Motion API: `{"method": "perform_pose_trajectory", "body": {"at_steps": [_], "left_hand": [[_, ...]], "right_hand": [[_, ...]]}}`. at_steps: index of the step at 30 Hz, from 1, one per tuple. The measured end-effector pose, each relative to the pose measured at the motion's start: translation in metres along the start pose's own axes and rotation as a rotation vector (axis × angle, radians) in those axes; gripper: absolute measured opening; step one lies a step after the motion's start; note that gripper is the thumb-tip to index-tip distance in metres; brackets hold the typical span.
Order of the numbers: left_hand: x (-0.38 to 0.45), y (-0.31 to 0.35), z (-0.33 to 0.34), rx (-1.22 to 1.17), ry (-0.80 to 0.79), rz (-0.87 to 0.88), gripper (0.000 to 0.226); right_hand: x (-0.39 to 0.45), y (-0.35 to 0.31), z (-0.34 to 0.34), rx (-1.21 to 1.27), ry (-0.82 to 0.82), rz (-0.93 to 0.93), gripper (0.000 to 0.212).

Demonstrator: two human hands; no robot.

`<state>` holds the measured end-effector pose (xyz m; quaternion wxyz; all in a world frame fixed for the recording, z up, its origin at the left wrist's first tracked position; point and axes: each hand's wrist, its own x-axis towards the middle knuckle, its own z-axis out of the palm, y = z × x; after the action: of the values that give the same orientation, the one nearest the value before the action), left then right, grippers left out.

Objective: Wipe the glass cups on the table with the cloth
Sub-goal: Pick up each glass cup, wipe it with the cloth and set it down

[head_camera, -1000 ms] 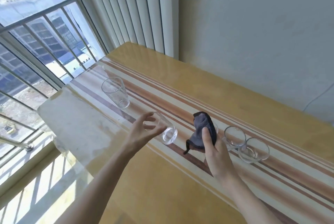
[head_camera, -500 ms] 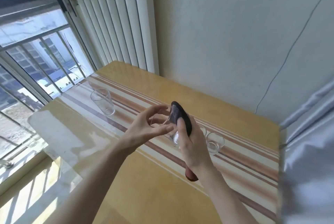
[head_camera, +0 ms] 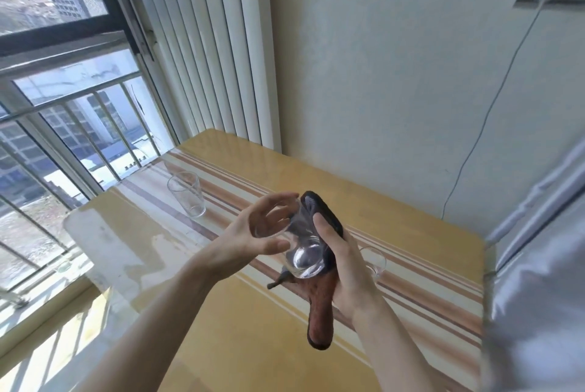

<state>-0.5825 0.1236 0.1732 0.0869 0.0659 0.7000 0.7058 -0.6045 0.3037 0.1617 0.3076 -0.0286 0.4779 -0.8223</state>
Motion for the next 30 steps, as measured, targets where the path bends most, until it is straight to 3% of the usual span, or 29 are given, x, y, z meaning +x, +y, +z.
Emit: {"method": "perform_pose_trajectory", "body": {"at_steps": [4, 9, 11, 13, 15, 18, 21, 27, 30], "left_hand": [[-0.004, -0.006, 0.005, -0.053, 0.071, 0.016, 0.08], [-0.007, 0.003, 0.006, 0.207, 0.014, -0.057, 0.078], [-0.006, 0.011, 0.007, 0.315, -0.011, -0.129, 0.075], [-0.004, 0.015, 0.011, 0.388, 0.078, -0.22, 0.075], [-0.003, 0.017, 0.019, 0.398, 0.14, -0.284, 0.071], [0.002, 0.015, 0.029, 0.289, 0.186, -0.218, 0.049], [0.003, 0.011, 0.032, 0.251, 0.257, -0.157, 0.04], [0.001, 0.003, 0.027, 0.134, 0.322, -0.066, 0.034], [0.001, 0.003, 0.023, 0.101, 0.326, -0.056, 0.036]], "right_hand": [[-0.004, 0.003, 0.004, 0.154, -0.002, 0.184, 0.057], [0.002, 0.007, 0.002, 0.125, 0.089, 0.006, 0.032], [0.004, 0.009, 0.002, 0.071, 0.111, -0.103, 0.039], [0.005, 0.012, 0.003, -0.094, 0.132, -0.276, 0.038], [0.005, 0.015, 0.003, -0.41, 0.168, -0.485, 0.033], [0.005, 0.014, -0.002, -0.872, 0.17, -0.677, 0.049], [0.002, 0.004, -0.003, -1.045, 0.093, -0.644, 0.068], [0.003, -0.019, 0.011, -0.899, 0.008, -0.472, 0.032], [0.007, -0.022, 0.016, -0.751, 0.045, -0.373, 0.034]]}}
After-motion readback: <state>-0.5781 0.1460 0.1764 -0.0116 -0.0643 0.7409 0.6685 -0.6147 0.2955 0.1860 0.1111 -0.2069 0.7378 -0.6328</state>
